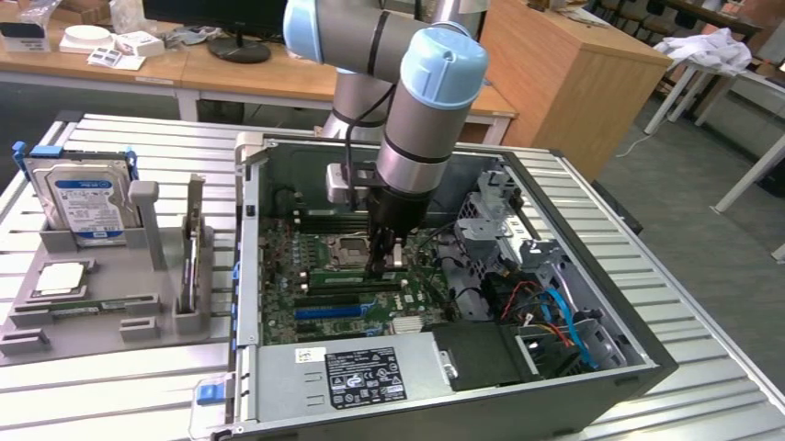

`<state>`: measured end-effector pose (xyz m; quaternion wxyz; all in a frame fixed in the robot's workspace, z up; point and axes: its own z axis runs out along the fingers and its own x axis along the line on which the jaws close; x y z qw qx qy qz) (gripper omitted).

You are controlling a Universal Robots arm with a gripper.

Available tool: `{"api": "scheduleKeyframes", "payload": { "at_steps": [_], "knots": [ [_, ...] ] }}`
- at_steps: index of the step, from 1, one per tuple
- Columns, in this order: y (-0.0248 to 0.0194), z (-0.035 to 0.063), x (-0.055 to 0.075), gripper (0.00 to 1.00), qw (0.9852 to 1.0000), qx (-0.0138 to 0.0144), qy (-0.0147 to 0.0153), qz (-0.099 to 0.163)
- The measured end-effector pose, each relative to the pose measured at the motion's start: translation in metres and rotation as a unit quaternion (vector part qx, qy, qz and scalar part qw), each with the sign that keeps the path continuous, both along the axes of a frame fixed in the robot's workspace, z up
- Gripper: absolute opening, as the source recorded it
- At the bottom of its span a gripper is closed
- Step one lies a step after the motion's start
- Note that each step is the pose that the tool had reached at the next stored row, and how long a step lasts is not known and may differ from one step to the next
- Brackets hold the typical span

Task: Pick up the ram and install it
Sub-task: 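Insert the ram into the slot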

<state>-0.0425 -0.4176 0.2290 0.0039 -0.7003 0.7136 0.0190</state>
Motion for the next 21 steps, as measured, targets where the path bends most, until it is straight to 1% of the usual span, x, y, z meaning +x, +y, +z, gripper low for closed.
{"api": "scheduleKeyframes", "payload": {
  "at_steps": [13, 21],
  "knots": [
    [0.0, -0.0004, 0.0003, 0.12, 1.0, 0.0, 0.0, 0.002],
    [-0.0003, -0.0003, 0.0004, 0.12, 1.0, 0.0001, 0.0, 0.007]
  ]
}}
